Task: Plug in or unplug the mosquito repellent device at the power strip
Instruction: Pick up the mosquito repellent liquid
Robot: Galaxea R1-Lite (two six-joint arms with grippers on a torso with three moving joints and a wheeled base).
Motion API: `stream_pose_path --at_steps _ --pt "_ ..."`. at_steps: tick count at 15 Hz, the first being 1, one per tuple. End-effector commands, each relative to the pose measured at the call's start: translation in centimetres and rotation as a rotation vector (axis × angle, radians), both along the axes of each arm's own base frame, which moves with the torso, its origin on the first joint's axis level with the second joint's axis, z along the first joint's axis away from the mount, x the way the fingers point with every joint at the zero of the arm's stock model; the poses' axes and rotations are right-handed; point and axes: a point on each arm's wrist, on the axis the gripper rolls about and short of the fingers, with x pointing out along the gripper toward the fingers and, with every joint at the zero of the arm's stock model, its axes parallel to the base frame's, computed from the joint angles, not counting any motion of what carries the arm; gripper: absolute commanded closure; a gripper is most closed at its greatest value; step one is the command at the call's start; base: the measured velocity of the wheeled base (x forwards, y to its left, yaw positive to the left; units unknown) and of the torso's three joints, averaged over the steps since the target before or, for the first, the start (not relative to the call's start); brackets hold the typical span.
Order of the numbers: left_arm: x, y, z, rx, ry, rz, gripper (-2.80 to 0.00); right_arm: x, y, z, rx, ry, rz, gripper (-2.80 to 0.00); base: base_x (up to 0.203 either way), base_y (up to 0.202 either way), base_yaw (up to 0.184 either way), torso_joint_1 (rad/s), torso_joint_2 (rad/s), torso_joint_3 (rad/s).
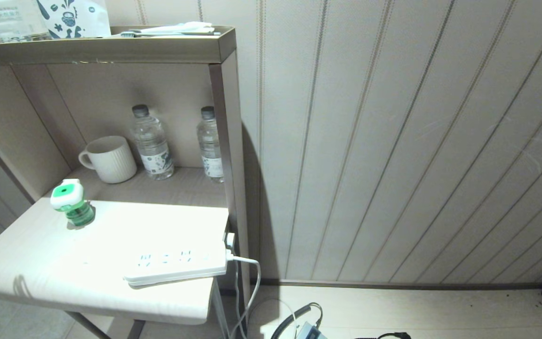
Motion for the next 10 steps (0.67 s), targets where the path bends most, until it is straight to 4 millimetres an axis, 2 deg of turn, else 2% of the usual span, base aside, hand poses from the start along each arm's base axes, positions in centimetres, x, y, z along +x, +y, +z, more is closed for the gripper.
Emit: stream_pose_path --at_steps 1,6,10 --pt "1.2 0.0 -1.9 -0.014 0.003 -0.002 0.0 0.0 0.0 0.0 0.0 0.001 0.001 0.0 0.0 0.0 0.0 0.0 0.0 0.0" --pt "3.4 1.1 -3.1 -0.1 -0.085 0.041 0.0 0.0 0.0 0.0 0.0 -0.001 0.001 0.0 0.0 0.0 0.0 0.0 0.0 0.0" --pt "3.8 1.4 -4.2 -0.121 -0.051 0.057 0.0 0.0 0.0 0.0 0.0 0.001 0.001 0.0 0.0 0.0 0.0 0.0 0.0 0.0"
